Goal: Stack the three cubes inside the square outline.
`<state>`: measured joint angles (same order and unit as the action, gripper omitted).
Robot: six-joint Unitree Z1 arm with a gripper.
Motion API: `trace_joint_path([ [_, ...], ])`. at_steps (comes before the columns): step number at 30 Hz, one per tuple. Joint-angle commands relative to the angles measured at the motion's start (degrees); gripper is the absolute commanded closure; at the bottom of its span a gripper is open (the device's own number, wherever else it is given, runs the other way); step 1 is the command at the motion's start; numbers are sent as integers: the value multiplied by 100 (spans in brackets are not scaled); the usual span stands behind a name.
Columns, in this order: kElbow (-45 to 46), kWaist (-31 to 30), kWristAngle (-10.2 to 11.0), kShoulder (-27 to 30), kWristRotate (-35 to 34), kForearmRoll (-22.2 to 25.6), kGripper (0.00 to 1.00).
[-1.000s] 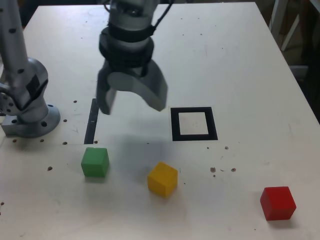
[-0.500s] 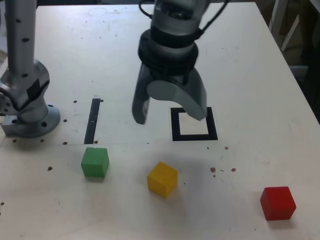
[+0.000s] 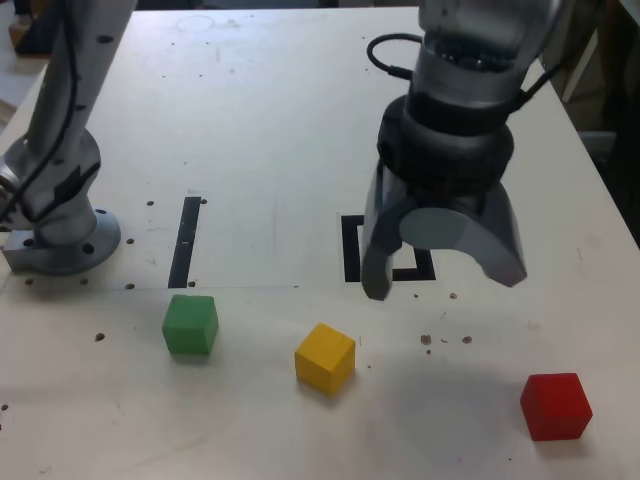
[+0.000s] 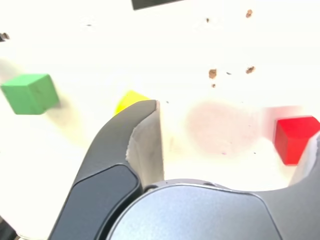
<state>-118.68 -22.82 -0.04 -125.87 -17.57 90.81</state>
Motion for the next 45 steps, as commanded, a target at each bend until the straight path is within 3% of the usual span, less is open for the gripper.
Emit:
trace_joint_path([
  [1,-288,-35,-27,-202,-70,72,1],
  [21,-2492,-313,-86,-1763,-357,261,1],
  [30,-2946,-319,-127,-2139,-442,289,2],
  [45,-3115,-319,-293,-2427,-579,297,23],
])
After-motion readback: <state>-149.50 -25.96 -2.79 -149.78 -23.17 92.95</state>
